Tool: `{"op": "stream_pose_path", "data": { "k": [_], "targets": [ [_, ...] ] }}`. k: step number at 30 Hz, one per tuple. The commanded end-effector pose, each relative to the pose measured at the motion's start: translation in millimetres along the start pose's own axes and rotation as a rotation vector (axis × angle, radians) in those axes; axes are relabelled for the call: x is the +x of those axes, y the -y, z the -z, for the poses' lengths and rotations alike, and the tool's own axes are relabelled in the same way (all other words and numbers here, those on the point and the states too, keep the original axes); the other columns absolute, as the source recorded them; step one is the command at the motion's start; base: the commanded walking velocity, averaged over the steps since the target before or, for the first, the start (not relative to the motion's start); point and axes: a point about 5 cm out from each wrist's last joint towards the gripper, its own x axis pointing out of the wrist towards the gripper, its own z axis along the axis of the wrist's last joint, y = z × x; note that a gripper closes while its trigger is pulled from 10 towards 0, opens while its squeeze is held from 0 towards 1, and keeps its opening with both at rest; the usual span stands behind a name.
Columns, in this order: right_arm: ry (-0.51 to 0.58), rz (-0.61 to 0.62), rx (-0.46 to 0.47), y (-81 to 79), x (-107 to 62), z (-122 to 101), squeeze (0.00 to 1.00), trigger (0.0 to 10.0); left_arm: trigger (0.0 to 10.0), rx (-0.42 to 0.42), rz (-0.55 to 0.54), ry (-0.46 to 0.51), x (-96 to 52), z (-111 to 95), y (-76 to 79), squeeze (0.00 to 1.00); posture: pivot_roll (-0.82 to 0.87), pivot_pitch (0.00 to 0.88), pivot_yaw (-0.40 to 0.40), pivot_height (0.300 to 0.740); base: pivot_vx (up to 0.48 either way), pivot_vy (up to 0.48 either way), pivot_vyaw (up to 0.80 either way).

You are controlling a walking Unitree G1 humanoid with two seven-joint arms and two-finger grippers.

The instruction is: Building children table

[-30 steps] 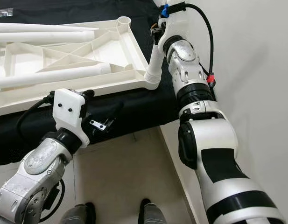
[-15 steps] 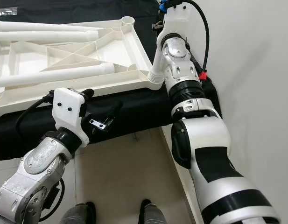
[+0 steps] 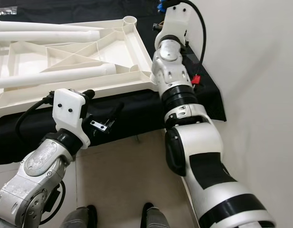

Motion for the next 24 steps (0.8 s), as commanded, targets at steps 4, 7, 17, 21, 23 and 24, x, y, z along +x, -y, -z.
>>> {"op": "stream_pose_path", "data": {
  "k": [4, 7, 17, 21, 23, 24],
  "targets": [
    [-0.161, 0.119, -0.079, 7.9, -7.5, 40.1, 0.00, 10.0, 10.0, 0.000, 0.000, -0.004, 0.8, 2.5, 0.0, 0.00, 0.08, 0.283, -0.090, 0.740, 0.000, 0.000, 0.00],
    [-0.169, 0.170, -0.087, 6.4, -9.8, 40.1, 0.00, 10.0, 10.0, 0.000, 0.000, -0.003, 0.8, 2.0, 0.4, 0.00, 0.08, 0.286, -0.092, 0.740, 0.000, 0.000, 0.00],
    [-0.198, 0.441, -0.122, 10.7, -15.4, 33.4, 0.00, 10.0, 10.0, -0.002, -0.004, 0.002, 1.8, 1.1, 0.7, 0.00, 0.07, 0.290, -0.096, 0.740, 0.000, 0.000, 0.00],
    [-0.195, 0.469, -0.115, 8.2, -17.0, 30.9, 0.00, 10.0, 10.0, -0.002, -0.005, 0.004, 2.1, 1.0, 0.8, 0.00, 0.07, 0.291, -0.099, 0.740, 0.000, 0.000, 0.00],
    [-0.200, 0.471, -0.096, 3.8, -18.9, 29.9, 0.00, 10.0, 10.0, -0.002, -0.006, 0.005, 2.2, 0.8, 0.7, 0.00, 0.07, 0.292, -0.100, 0.740, 0.000, 0.000, 0.00],
    [-0.196, 0.474, -0.097, 2.4, -19.7, 29.2, 0.00, 10.0, 10.0, -0.002, -0.007, 0.005, 2.1, 0.7, 0.5, 0.00, 0.07, 0.292, -0.100, 0.740, 0.000, 0.000, 0.00]
  ]
}}
